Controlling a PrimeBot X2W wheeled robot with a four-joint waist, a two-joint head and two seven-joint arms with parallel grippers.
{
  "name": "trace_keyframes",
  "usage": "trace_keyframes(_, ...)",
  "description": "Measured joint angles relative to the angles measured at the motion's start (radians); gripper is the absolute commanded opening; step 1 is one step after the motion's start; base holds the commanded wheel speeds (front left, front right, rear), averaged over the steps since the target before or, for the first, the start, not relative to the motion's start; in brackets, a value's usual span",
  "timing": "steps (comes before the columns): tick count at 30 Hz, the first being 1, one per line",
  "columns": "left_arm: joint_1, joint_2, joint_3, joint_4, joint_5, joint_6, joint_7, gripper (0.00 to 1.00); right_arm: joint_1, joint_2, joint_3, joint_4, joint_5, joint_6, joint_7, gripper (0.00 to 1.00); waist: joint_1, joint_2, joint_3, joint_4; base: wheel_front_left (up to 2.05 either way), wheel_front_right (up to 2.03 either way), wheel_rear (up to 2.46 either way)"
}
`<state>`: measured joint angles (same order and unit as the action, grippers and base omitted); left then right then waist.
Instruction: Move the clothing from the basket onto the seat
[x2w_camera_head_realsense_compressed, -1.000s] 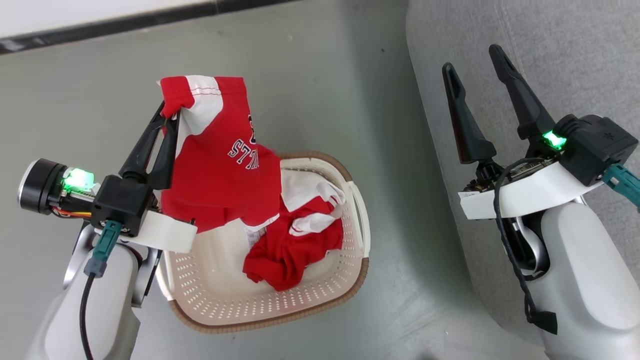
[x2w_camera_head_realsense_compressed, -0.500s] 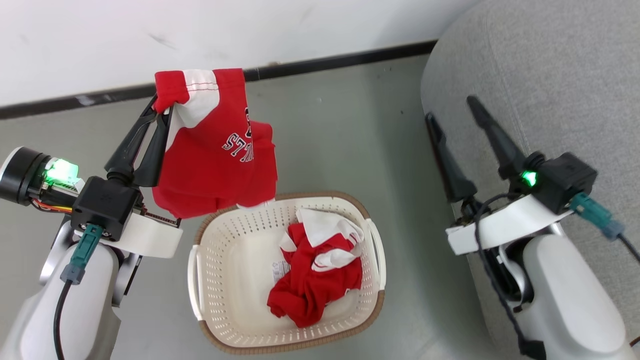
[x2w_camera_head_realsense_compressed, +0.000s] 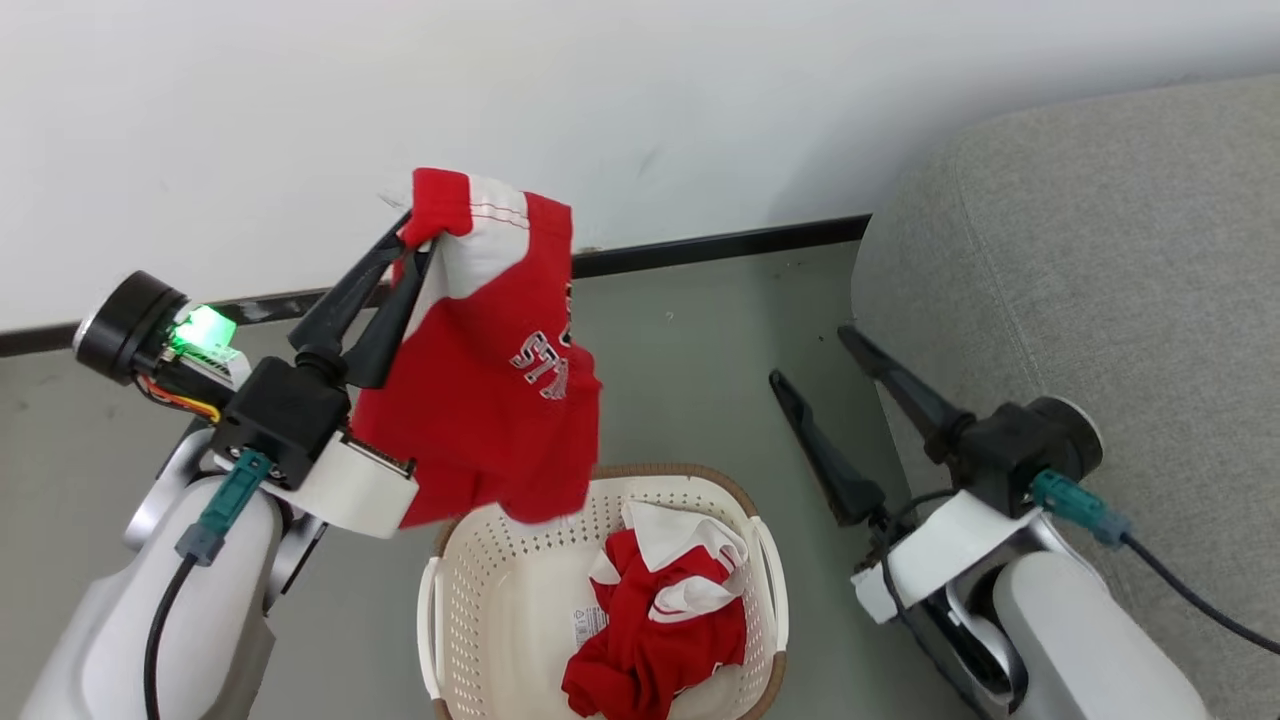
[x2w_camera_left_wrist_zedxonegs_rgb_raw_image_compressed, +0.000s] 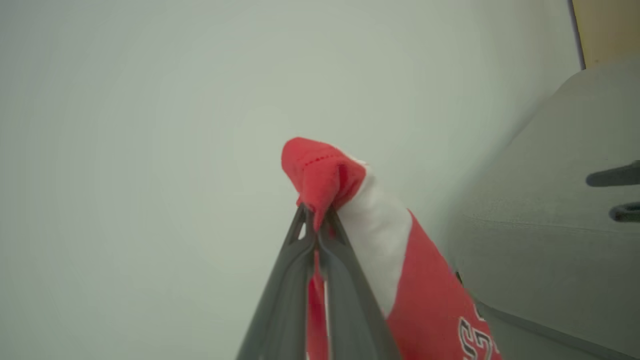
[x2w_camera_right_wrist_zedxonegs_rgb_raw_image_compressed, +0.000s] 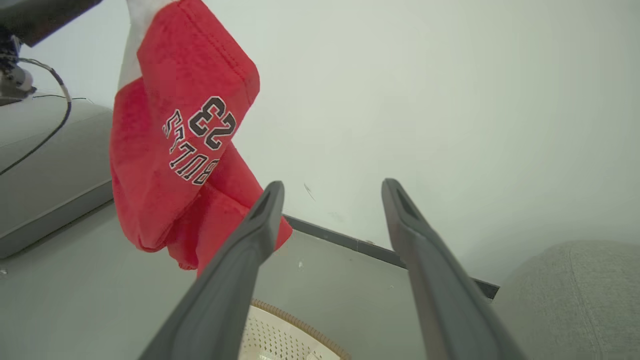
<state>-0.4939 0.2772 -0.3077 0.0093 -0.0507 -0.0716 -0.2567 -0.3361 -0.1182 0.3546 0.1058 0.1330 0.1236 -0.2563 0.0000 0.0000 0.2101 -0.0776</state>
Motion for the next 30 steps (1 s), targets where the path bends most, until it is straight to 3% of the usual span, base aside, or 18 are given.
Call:
trace_keyframes(15, -0.055, -0.048, -0.148, -0.035, -0.011, -0.038, 0.022, 0.00, 0.051, -0.102, 0.249, 0.088, 0.087, 0.000, 0.000, 1.00, 0.0000, 0.0000, -0.166, 0.022, 0.00, 0.00, 0.00)
trace_keyframes(30, -0.057, -0.056, -0.191, -0.039, -0.043, -0.047, 0.063, 0.00, 0.038, -0.141, 0.370, 0.134, 0.173, 0.000, 0.000, 1.00, 0.0000, 0.0001, -0.246, 0.040, 0.00, 0.00, 0.00)
